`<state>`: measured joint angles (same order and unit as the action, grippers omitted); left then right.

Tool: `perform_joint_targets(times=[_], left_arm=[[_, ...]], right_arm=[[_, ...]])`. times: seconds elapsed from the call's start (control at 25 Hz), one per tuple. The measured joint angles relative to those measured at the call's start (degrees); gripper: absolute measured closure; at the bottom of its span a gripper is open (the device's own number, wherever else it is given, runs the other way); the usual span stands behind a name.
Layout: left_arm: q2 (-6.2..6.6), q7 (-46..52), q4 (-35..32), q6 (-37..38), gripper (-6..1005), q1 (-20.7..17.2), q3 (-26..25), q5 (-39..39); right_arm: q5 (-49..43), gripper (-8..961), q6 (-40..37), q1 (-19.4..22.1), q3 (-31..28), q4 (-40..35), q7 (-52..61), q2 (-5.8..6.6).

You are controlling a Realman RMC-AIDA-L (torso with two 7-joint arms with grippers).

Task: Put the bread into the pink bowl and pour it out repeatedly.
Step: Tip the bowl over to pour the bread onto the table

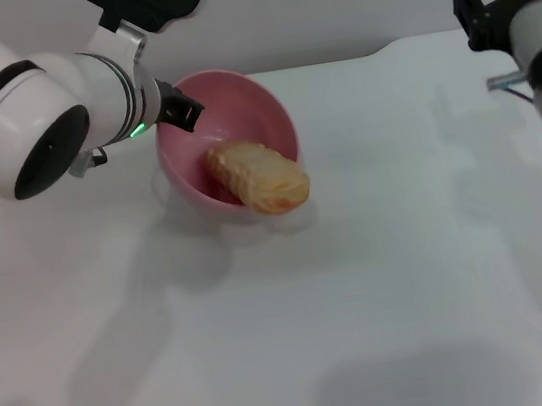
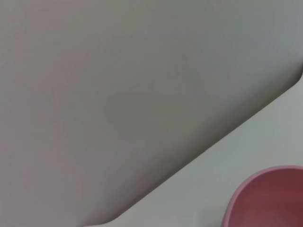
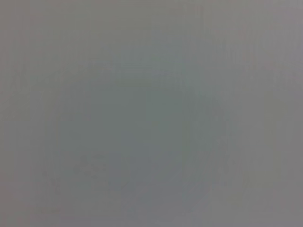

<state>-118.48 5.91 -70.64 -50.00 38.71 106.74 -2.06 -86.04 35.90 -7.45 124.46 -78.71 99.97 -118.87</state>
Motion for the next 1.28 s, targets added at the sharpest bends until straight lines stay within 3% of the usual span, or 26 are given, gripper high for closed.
perform_joint_targets(times=[0.12,0.24,0.4,0.6,0.68,0.76,0.92,1.0,1.04,1.16,1.2,1.24,1.28], left_arm=[[-0.03,-0.05,0.43,0.01,957,0.11,0.03,-0.03],[-0.05,-0.06,0.53,0.02,957,0.03,0.02,-0.08],[-0.02,-0.08,0.95,0.04,956,-0.01,-0.02,-0.14],[0.00,-0.65,1.94,0.36,956,0.40,0.04,-0.14],[-0.02,-0.88,2.13,0.48,956,0.43,0.05,-0.21],[-0.07,-0.98,2.42,0.55,957,0.57,0.05,-0.29],[-0.14,-0.99,2.62,0.58,957,0.74,0.03,-0.39],[-0.14,-0.99,2.62,0.58,956,0.74,0.03,-0.39],[-0.16,-0.89,2.62,0.57,956,0.78,0.15,-0.44],[-0.20,-0.61,2.62,0.20,957,0.79,0.40,-0.47],[-0.25,-0.48,2.62,0.06,957,0.79,0.49,-0.57],[-0.26,-0.44,2.62,0.04,957,0.79,0.55,-0.85],[-0.27,-0.43,2.59,0.03,957,0.79,0.58,-1.09]], right_arm=[[14.95,304,-12.46,0.81,-6.74,-4.09,-11.90,0.04],[37.33,302,-18.83,0.25,-11.79,-6.89,-30.42,0.63],[70.37,299,-18.84,-1.59,-17.13,-9.49,-60.41,1.81],[104.81,296,-18.17,-2.56,-23.37,-9.60,-95.05,3.18],[119.29,295,-18.94,-1.82,-26.33,-8.79,-109.86,2.95],[132.02,294,-19.68,-0.85,-29.34,-7.40,-123.84,1.95],[145.14,291,-28.53,1.54,-30.19,-4.28,-142.94,-0.25],[145.32,290,-41.06,2.52,-25.58,-1.05,-147.32,-0.21],[145.32,289,-41.06,2.52,-25.58,-1.05,-147.32,-0.21],[144.52,287,-52.77,2.68,-21.73,3.47,-147.43,-0.19],[144.37,287,-58.21,2.61,-19.88,5.73,-147.42,-0.24],[143.98,286,-69.57,2.14,-15.90,10.29,-147.41,-0.27],[143.98,285,-69.57,2.14,-15.90,10.29,-147.41,-0.27]])
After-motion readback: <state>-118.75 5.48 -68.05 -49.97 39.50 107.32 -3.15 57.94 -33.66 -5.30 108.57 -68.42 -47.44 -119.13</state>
